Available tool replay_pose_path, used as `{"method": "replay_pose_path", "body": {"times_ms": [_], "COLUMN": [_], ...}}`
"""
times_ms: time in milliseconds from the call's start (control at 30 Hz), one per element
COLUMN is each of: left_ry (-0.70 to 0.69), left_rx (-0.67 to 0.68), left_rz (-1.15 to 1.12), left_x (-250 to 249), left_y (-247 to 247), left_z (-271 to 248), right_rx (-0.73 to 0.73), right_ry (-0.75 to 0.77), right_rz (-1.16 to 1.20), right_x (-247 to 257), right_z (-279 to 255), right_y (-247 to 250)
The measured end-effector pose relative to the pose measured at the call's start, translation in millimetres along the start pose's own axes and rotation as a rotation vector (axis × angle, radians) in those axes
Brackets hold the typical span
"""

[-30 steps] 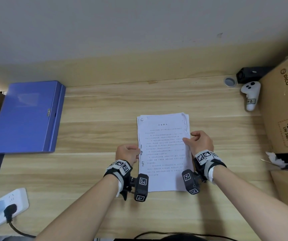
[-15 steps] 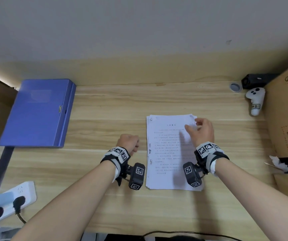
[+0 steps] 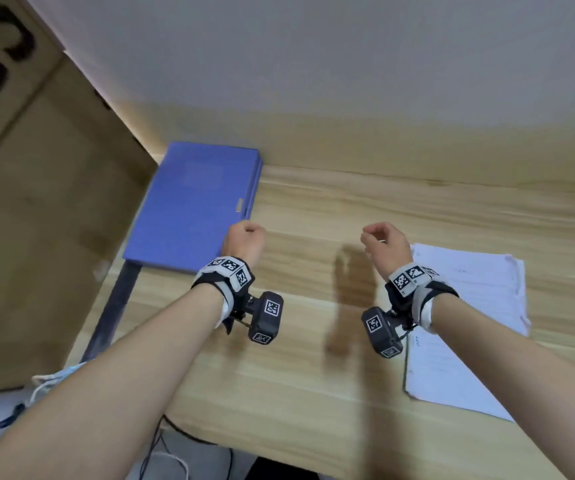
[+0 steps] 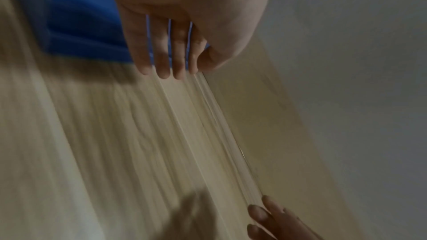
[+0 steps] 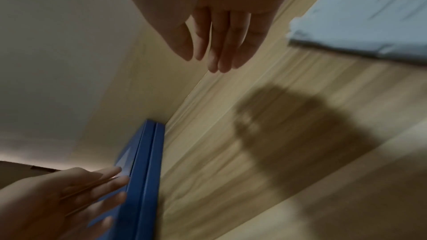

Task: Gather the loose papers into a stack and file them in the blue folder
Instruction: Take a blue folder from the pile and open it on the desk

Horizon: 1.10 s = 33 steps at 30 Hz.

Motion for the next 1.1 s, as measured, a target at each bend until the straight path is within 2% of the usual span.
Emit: {"method": "replay_pose_path", "body": {"times_ms": [167, 367, 500, 633, 700, 867, 1100], "left_ry": [0.036, 0.027, 0.048, 0.116, 0.149, 0.192, 0.135], "left_rx": [-0.113, -0.182, -0.094, 0.014, 0.03, -0.065, -0.033], "left_rz": [-0.007, 0.055, 0.339, 0.306, 0.23, 0.005, -0.094], "left_x": [28, 69, 91, 106, 110, 111, 88], "left_y": [68, 118, 137, 144, 144, 142, 109], "left_z": [47, 112, 147, 167, 173, 167, 116], "right_rx": [0.152, 0.251, 0.304, 0.367, 0.392, 0.373, 0.294], "right_ry": [-0.026, -0.046, -0.071, -0.082, -0.078, -0.035, -0.022], "right_rz": [-0.012, -0.01, -0.073, -0.122, -0.13, -0.115, -0.013], "right_x": [31, 50, 50, 51, 50, 44, 34], "right_z": [7, 21, 26, 20, 18, 14, 4], "right_y": [-88, -181, -224, -251, -258, -249, -180]}}
Point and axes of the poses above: each hand's wrist, its own z-axis towards the middle knuckle, its own y-axis out of the back of the hand, x = y × z, the point moved 2 cm from there along z, towards the middle knuckle, and after that the axes turned 8 degrees about z, right-handed, at the moved point
